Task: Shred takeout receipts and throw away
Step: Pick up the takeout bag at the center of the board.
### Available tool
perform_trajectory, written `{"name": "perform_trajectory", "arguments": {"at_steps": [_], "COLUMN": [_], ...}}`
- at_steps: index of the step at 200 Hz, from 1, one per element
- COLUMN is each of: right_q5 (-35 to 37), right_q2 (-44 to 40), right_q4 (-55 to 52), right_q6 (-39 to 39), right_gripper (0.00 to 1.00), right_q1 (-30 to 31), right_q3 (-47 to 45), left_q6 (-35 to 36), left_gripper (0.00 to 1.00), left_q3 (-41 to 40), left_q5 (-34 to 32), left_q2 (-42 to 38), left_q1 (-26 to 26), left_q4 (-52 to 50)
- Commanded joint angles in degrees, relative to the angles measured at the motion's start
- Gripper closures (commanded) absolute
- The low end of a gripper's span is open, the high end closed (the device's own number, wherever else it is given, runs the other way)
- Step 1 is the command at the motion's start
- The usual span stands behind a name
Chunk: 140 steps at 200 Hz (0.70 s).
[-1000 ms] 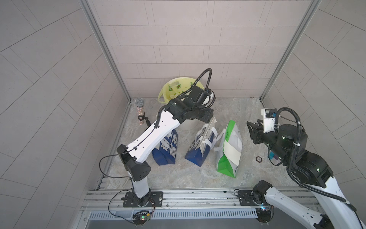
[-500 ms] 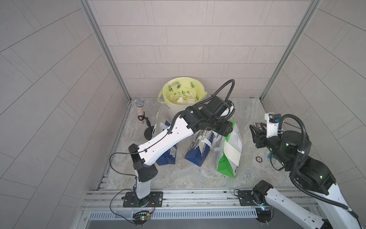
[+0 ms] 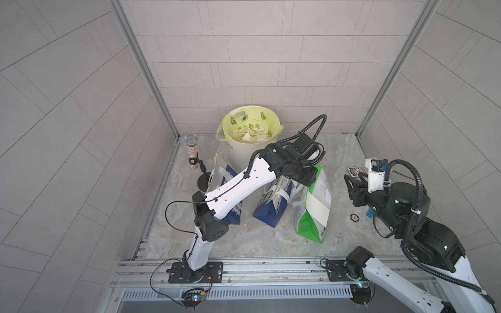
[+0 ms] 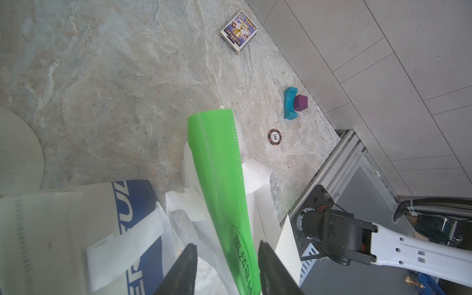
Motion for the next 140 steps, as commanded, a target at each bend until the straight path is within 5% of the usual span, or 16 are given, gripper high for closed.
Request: {"name": "perform_trajectory", "arguments": {"at_steps": [1, 72, 140], "right_q5": [0.1, -1.8, -4.4], "right_q2": [-0.2, 2.2, 1.8], "right_q4": [-1.2, 0.0, -2.6], "right_q6": [0.7, 1.2, 0.1], "right_gripper": [0.49, 0.49, 0.50], "right_q1": [-0.1, -0.1, -0.1], "right_q3": [1.0, 3.6, 3.6], "left_q6": [0.9, 0.7, 2.4], "left_gripper": [0.62, 0.68, 1.00], "left_q3": [1.5, 1.5, 1.3], "left_q5": [0.3, 4.1, 5.9], "left_q2": [1.5, 3.8, 2.3], "left_q1": [0.6, 1.2, 1.6], "left_q4": [-1.5, -0.8, 2.4]}}
